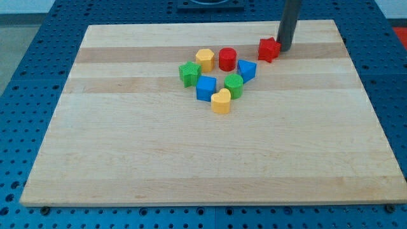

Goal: Push the red star into the red circle

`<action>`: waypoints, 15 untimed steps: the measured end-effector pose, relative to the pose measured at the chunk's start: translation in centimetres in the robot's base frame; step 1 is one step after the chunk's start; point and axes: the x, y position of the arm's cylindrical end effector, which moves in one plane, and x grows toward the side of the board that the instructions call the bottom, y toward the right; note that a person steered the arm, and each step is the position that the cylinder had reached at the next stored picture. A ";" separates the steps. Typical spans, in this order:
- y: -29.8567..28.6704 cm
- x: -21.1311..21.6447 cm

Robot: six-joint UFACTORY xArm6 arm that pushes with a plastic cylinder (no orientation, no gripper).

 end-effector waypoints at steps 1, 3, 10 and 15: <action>0.3 1.0; -1.7 1.2; -7.6 0.0; -10.0 -1.1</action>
